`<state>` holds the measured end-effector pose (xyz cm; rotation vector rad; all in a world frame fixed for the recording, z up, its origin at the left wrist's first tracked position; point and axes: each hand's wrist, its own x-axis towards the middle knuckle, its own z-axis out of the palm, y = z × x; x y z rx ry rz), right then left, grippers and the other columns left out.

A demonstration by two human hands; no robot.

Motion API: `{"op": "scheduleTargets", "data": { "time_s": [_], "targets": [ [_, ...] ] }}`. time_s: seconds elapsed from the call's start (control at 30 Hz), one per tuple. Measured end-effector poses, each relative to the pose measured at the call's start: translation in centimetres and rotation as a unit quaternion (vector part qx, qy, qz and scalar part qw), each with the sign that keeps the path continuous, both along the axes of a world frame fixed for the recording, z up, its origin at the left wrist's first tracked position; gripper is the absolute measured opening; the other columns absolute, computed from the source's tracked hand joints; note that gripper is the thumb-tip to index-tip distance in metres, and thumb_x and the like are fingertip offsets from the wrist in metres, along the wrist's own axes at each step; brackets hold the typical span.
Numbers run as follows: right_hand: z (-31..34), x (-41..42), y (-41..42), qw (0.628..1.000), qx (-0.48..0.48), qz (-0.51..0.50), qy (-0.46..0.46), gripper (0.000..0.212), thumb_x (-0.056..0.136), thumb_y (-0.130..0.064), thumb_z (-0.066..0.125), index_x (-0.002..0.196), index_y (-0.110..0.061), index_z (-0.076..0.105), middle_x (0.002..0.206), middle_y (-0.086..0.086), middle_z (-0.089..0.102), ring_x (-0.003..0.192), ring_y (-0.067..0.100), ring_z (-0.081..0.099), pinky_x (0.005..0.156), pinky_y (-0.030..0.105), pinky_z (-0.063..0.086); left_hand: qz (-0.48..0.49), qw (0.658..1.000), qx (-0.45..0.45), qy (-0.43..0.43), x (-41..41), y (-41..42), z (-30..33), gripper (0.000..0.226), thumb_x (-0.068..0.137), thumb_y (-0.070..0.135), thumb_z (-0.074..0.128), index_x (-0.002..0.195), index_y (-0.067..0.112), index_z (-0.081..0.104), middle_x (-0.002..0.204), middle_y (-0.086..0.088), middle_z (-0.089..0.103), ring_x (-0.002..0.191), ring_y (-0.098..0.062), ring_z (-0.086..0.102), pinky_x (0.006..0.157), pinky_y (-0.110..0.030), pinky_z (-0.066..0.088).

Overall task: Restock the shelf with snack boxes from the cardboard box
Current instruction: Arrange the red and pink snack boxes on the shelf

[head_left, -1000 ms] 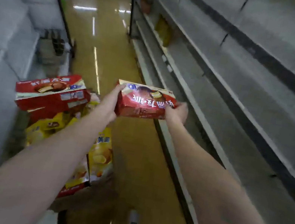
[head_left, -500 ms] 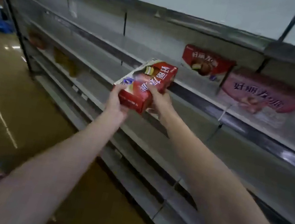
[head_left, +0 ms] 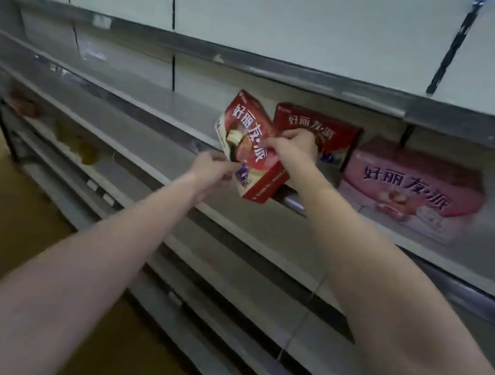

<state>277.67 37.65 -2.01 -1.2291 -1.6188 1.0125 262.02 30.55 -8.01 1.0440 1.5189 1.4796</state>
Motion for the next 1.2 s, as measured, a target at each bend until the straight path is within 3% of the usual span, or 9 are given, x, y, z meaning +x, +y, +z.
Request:
{"op": "scheduleTargets", "data": {
  "time_s": [0.13,0.27,0.33,0.43,0.57,0.67,0.87,1.1,1.2],
  "targets": [
    [1.4,-0.2,3.2,0.999,0.021,-0.043,-0.025,0.031,0.060,-0.028,0.090,0.076,-0.019,0.064,0.073,-0.008,0.064,0.064,0.004,0.058,0.059,0.021,0.046,-0.004,0.992,0.045,0.118,-0.7,3.7,1.8,0.055,0.086,0.012,0.074,0.135,0.011,0.049,0.114,-0.002,0.060,0.103,-0.020,0.060,0.085,-0.026,0.050],
    [2.5,-0.8,6.7,0.992,0.044,-0.054,-0.110,0.037,0.046,-0.037,0.088,0.070,-0.017,0.069,0.085,0.001,0.075,0.075,0.018,0.069,0.069,0.033,0.057,-0.061,0.969,0.069,0.230,-0.8,8.7,2.6,0.039,0.091,0.005,0.065,0.129,0.002,0.055,0.122,-0.011,0.063,0.109,-0.021,0.060,0.094,-0.030,0.050],
    [2.9,-1.0,8.1,0.979,0.063,-0.054,-0.186,0.031,0.057,-0.034,0.089,0.079,-0.021,0.072,0.098,0.000,0.072,0.090,0.018,0.068,0.081,0.032,0.056,-0.069,0.959,0.084,0.263,-1.0,11.2,3.0,0.038,0.088,0.004,0.069,0.124,-0.001,0.057,0.113,-0.012,0.064,0.104,-0.021,0.061,0.084,-0.019,0.046],
    [2.9,-0.9,9.7,0.946,0.102,-0.036,-0.307,0.051,0.064,-0.033,0.088,0.110,-0.019,0.074,0.115,-0.003,0.071,0.105,0.016,0.064,0.093,0.030,0.052,-0.077,0.941,0.118,0.308,-2.2,15.1,2.8,0.054,0.079,0.008,0.079,0.127,-0.002,0.057,0.115,-0.013,0.064,0.107,-0.026,0.061,0.072,-0.006,0.041],
    [3.0,0.6,11.3,0.932,0.096,-0.029,-0.348,0.051,0.077,-0.031,0.082,0.125,-0.020,0.068,0.124,0.000,0.067,0.108,0.015,0.062,0.080,0.020,0.042,-0.038,0.898,0.133,0.418,-3.5,19.9,2.3,0.085,0.072,0.032,0.085,0.140,0.005,0.043,0.134,-0.021,0.045,0.119,-0.037,0.048,0.098,-0.038,0.042],
    [3.4,1.1,12.0,0.904,0.122,-0.049,-0.407,0.037,0.086,-0.031,0.072,0.122,-0.020,0.069,0.119,0.005,0.070,0.105,0.022,0.066,0.089,0.030,0.051,-0.079,0.821,0.175,0.537,-4.3,22.8,2.5,0.092,0.074,0.048,0.079,0.147,0.010,0.037,0.148,-0.018,0.040,0.134,-0.039,0.038,0.111,-0.044,0.032],
    [1.7,1.1,13.1,0.824,0.202,-0.148,-0.508,0.035,0.084,-0.024,0.066,0.118,-0.029,0.072,0.112,0.013,0.071,0.108,0.035,0.064,0.093,0.039,0.051,-0.055,0.731,0.234,0.639,-3.9,26.0,2.2,0.092,0.068,0.067,0.073,0.141,0.019,0.044,0.140,-0.018,0.043,0.126,-0.040,0.040,0.109,-0.053,0.028],
    [-1.5,0.3,15.9,0.812,0.185,-0.233,-0.502,0.065,0.076,-0.035,0.070,0.136,-0.020,0.053,0.133,0.011,0.058,0.124,0.034,0.050,0.108,0.044,0.032,-0.054,0.754,0.220,0.616,-1.7,28.0,0.4,0.086,0.076,0.061,0.069,0.145,0.020,0.038,0.150,-0.013,0.037,0.140,-0.040,0.026,0.113,-0.057,0.022],
    [-2.5,-0.5,16.4,0.774,0.186,-0.271,-0.541,0.079,0.074,-0.043,0.074,0.141,-0.016,0.042,0.138,0.011,0.052,0.127,0.033,0.044,0.109,0.047,0.025,-0.039,0.757,0.226,0.611,-1.4,28.4,0.1,0.081,0.075,0.055,0.072,0.140,0.017,0.040,0.147,-0.012,0.041,0.140,-0.039,0.027,0.110,-0.055,0.026]
  ]
}}
